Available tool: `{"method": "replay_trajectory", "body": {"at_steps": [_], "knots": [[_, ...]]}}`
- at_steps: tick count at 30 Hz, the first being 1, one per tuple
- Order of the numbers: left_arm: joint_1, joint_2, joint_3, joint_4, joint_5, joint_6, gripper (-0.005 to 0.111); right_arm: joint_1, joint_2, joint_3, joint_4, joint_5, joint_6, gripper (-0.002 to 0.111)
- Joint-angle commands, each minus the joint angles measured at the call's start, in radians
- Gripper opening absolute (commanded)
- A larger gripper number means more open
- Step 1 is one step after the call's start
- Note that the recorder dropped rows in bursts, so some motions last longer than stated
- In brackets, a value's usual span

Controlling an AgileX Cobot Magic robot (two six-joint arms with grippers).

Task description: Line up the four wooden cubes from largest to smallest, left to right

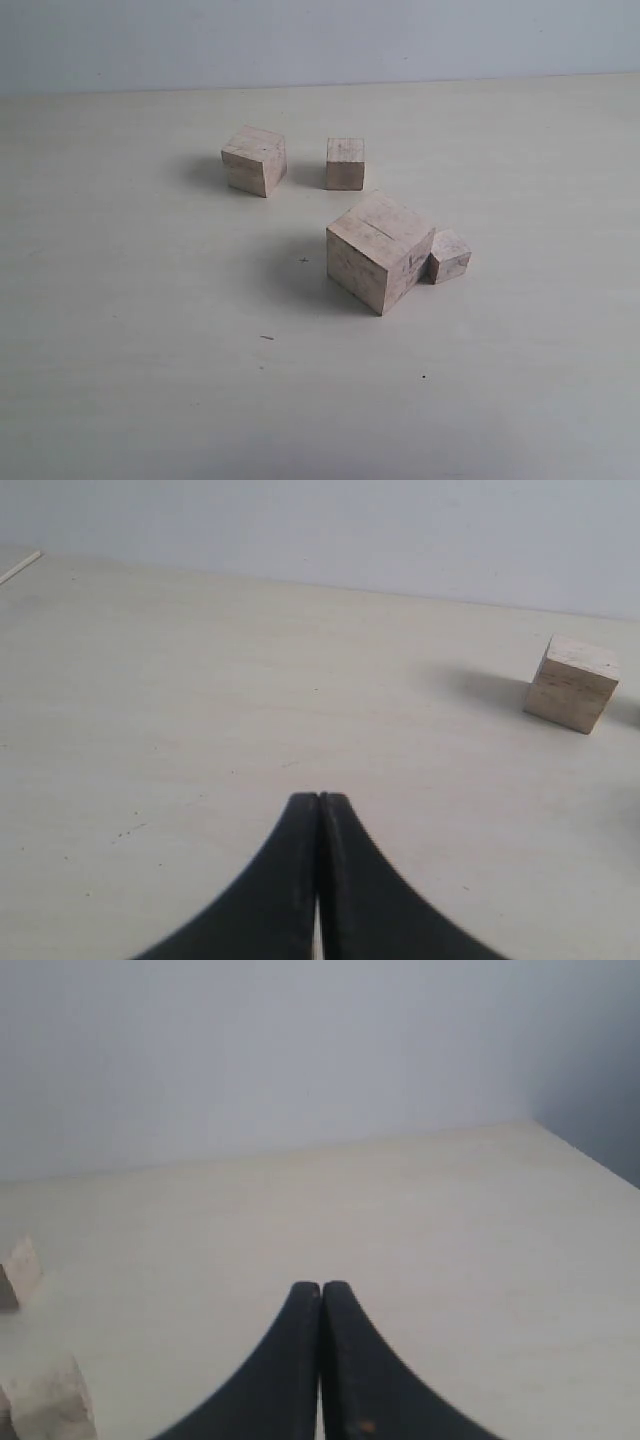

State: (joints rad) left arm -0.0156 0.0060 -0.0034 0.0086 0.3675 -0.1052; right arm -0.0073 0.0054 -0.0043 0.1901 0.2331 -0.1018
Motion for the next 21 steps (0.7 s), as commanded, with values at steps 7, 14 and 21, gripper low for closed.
{"method": "replay_trajectory", "body": {"at_steps": [7,14,21], "knots": [[-0.006,-0.006,0.003,-0.009,-0.011,0.001,0.000,-0.004,-0.005,0.004,0.122,-0.180,-0.002,0.000],[-0.006,-0.006,0.003,-0.009,-0.011,0.001,0.000,-0.004,-0.005,0.004,0.185,-0.445,0.066,0.000],[-0.006,-0.006,0.003,-0.009,-0.011,0.001,0.000,-0.004,0.013,-0.229,0.191,-0.281,0.102,0.000]]}}
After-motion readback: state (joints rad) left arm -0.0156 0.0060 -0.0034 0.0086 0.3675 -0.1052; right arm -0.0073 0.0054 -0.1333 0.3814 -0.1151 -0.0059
